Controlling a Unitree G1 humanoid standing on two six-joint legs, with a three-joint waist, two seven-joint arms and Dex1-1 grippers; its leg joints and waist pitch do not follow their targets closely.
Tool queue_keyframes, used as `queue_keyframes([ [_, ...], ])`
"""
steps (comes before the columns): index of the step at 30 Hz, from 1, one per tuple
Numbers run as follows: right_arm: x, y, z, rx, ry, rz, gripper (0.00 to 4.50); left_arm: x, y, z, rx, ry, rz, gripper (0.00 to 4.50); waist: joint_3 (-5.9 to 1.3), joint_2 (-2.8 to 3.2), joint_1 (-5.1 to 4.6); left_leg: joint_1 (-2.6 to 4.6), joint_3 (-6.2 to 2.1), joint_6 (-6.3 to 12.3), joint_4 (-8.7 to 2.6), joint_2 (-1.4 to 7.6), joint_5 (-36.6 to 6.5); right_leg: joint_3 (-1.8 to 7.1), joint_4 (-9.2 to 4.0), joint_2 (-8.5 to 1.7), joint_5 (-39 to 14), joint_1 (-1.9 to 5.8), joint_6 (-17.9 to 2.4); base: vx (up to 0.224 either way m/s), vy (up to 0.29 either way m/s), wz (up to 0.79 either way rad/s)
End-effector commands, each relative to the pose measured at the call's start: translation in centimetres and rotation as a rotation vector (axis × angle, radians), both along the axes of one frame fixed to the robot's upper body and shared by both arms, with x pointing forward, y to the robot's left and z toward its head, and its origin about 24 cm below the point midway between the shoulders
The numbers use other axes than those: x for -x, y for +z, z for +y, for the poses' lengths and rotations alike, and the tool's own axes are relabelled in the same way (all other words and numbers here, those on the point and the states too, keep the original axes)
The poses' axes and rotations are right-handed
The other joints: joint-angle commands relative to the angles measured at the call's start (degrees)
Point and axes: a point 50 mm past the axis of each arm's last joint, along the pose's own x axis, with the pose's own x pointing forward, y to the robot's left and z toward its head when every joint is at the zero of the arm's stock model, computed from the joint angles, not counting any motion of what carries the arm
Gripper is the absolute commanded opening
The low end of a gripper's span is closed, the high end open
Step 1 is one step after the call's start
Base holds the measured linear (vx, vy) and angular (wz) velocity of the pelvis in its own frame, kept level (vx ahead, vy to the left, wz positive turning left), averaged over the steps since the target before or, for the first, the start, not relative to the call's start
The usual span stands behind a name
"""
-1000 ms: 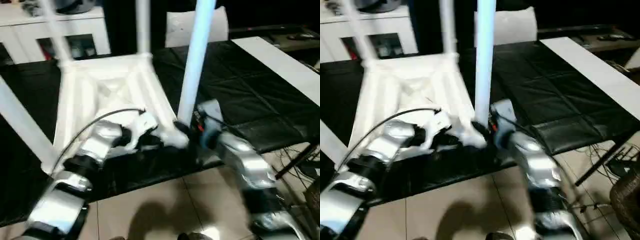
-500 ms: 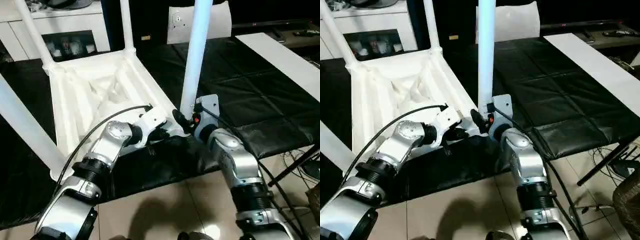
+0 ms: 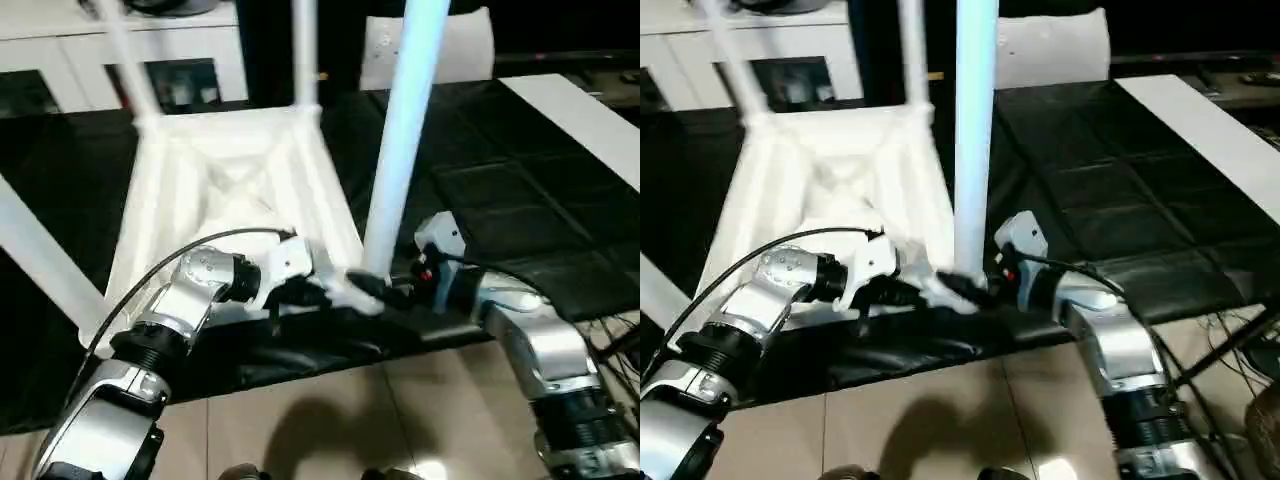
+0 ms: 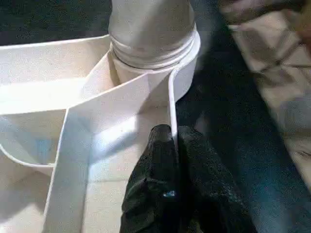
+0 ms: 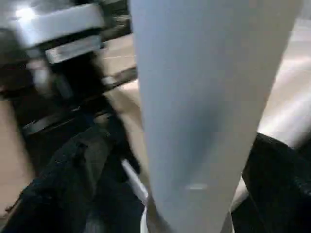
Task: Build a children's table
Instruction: Rotate leg to tighten
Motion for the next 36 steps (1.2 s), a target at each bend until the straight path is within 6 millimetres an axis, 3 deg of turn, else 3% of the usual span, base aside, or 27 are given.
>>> queue_keyframes([
  [1,0.4,0.3,0.1,-0.01,0.078,0.011,4.34,0.3,1.1,-1.3,0.027,-0.143,-0.027,0.0,-3.91,-0.19,-0.09,0.65,-0.49,5.09,-3.79,3.06,-9.5,4.18,-3.75,-4.2,-15.5,3.55,-9.2,0.0,0.0,0.0],
  [2,0.6,0.5,-0.2,-0.013,0.144,0.031,4.34,0.5,1.1,-1.2,0.009,-0.193,-0.018,0.0,-3.95,-0.48,0.4,0.73,-0.44,4.95,-3.79,3.06,-9.4,4.16,-3.68,-4.26,-15.0,3.48,-9.6,0.0,0.0,0.0],
  [4,0.8,0.6,-0.3,-0.013,0.192,0.047,4.34,0.6,1.2,-1.0,-0.009,-0.232,-0.01,0.0,-3.98,-0.44,0.71,0.64,-0.44,4.88,-3.8,3.1,-9.0,4.2,-3.62,-4.37,-15.0,3.56,-9.6,0.0,0.0,0.0],
  [10,1.2,0.8,-0.4,0.001,0.336,0.095,3.7,0.8,1.3,-0.4,-0.055,-0.319,0.003,0.0,-4.03,-0.71,0.98,0.43,-0.45,4.94,-3.68,2.97,-8.1,4.12,-3.55,-4.38,-15.6,3.64,-9.1,0.0,0.0,0.0],
  [14,1.5,0.9,-0.4,0.016,0.411,0.13,3.53,0.9,1.2,0.0,-0.089,-0.348,0.007,0.0,-4.04,-0.85,1.12,0.44,-0.48,4.81,-3.68,3.03,-7.9,4.06,-3.53,-4.38,-16.0,3.58,-8.9,0.0,0.0,0.0],
  [15,1.5,0.9,-0.4,0.019,0.423,0.137,3.26,0.8,1.2,0.1,-0.095,-0.351,0.007,0.0,-4.07,-0.82,1.15,0.46,-0.56,4.81,-3.72,3.11,-7.4,4.06,-3.43,-4.34,-15.5,3.61,-9.0,0.0,0.0,0.0],
  [30,1.6,0.7,-0.6,0.052,0.49,0.179,2.14,0.6,1.2,0.4,-0.102,-0.357,0.007,0.0,-4.02,-1.15,1.73,0.49,-0.44,4.36,-3.68,3.07,-7.2,4.1,-3.45,-4.46,-16.0,3.54,-8.8,0.0,0.0,0.0],
  [36,1.7,0.8,0.0,-0.018,0.446,0.183,2.04,0.2,1.4,0.4,-0.074,-0.295,0.003,0.0,-4.01,-0.95,1.73,0.52,-0.49,4.24,-3.7,3.1,-7.2,4.06,-3.46,-4.4,-15.9,3.51,-8.9,0.0,0.0,0.0],
])
